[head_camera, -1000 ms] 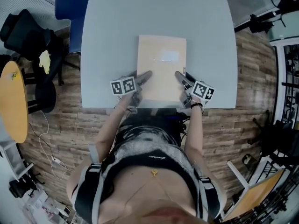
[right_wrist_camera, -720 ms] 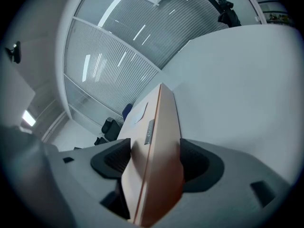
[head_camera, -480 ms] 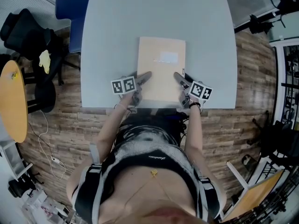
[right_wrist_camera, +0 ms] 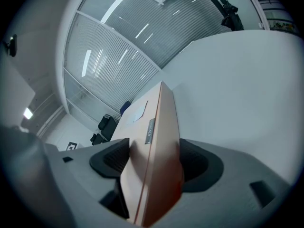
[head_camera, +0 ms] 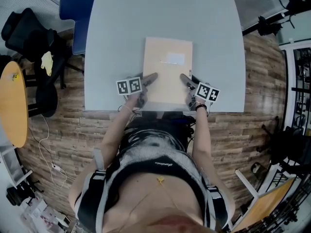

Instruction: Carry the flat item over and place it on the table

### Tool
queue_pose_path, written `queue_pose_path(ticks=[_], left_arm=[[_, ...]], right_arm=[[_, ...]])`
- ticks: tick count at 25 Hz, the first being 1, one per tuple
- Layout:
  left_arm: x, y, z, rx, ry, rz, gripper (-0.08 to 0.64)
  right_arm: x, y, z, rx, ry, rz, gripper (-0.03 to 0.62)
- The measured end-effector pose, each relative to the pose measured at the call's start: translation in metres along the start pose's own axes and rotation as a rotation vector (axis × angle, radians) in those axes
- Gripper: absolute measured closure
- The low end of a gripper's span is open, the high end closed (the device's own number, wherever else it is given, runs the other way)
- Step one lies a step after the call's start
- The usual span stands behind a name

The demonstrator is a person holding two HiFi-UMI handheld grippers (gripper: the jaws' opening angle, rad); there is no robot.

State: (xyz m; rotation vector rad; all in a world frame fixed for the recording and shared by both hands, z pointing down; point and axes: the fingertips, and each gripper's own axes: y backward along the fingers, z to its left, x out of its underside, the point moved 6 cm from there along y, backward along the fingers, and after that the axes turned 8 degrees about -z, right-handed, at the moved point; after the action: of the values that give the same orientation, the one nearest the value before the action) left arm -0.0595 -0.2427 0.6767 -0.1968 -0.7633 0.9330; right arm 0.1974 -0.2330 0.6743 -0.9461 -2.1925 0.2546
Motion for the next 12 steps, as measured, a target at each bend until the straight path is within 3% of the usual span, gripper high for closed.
queue_pose_path(ticks=[12], left_arm=[[-0.0003,0.0002,-0.0006,0.002,0.002,-0.003,0.19]], right_arm=[[-0.0006,0.0015,0.0003,0.0,-0.014,-0.011,0.272]])
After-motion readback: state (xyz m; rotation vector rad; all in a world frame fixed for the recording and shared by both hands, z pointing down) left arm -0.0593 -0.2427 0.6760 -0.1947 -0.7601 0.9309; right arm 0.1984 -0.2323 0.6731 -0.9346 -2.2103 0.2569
